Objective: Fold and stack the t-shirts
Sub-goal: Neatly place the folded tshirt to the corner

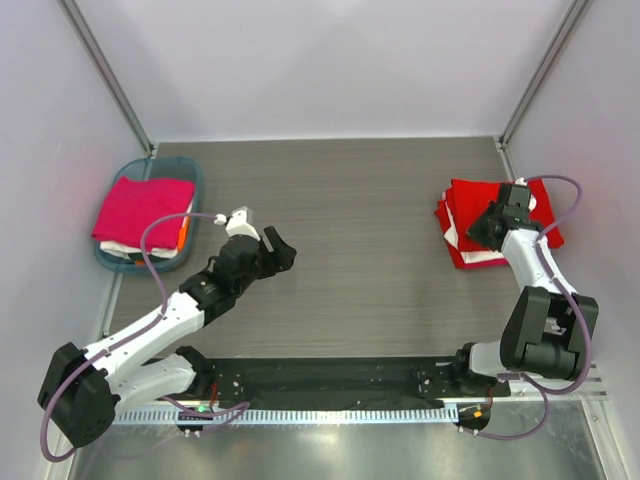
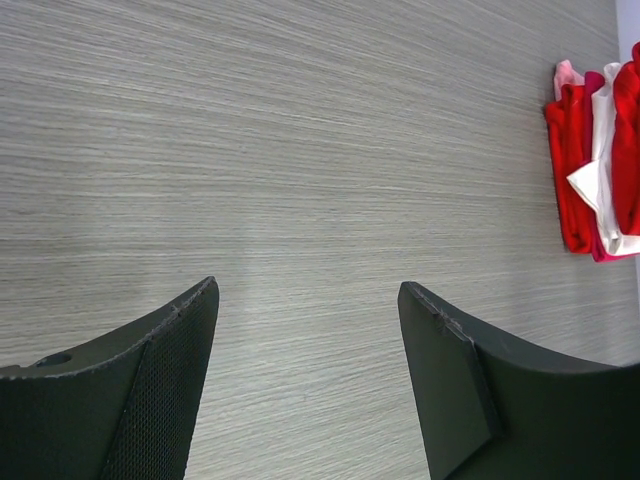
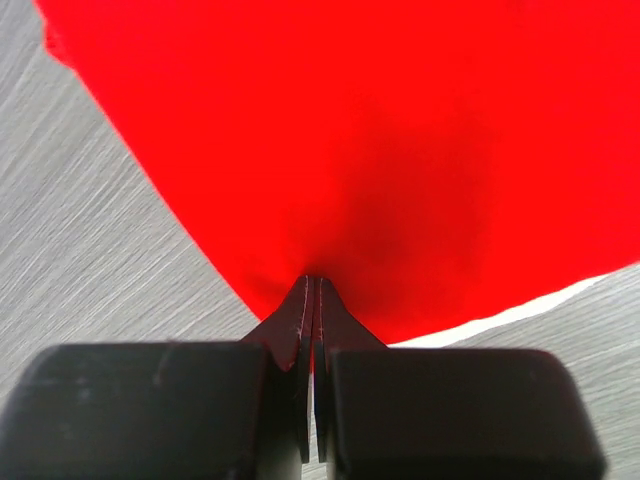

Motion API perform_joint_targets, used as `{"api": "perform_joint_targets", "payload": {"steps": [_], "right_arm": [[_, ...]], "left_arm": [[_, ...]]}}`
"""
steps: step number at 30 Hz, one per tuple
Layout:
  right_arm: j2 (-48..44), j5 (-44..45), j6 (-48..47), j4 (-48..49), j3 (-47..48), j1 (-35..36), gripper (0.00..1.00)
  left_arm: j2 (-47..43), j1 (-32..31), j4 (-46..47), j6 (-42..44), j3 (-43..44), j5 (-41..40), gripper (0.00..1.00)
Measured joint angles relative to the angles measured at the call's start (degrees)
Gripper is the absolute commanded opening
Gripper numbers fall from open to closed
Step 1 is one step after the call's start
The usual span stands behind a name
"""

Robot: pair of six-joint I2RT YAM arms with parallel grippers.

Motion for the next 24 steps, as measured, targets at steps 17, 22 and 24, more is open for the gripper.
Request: {"api": "perform_joint_targets", "payload": {"steps": [17,22,24], "right_arm": [[-13.86,2.73,-1.27,-3.10,-3.45,1.75,0.01],[-19.15,2.99,-1.60,-2.64,-3.91,9.60,0.01],[-20.15,2.99,-1.75,-2.08,-5.11,12.37,0.01]], "left_arm": [[-8.55,1.84,-7.17,1.03,-1.97,-1.27,0.75],[-14.19,1.90,-11.32,1.64,-3.80,-3.72,0.83],[-16.44,1.95,-12.98,2.49,-4.59,-4.66,0.88]]}}
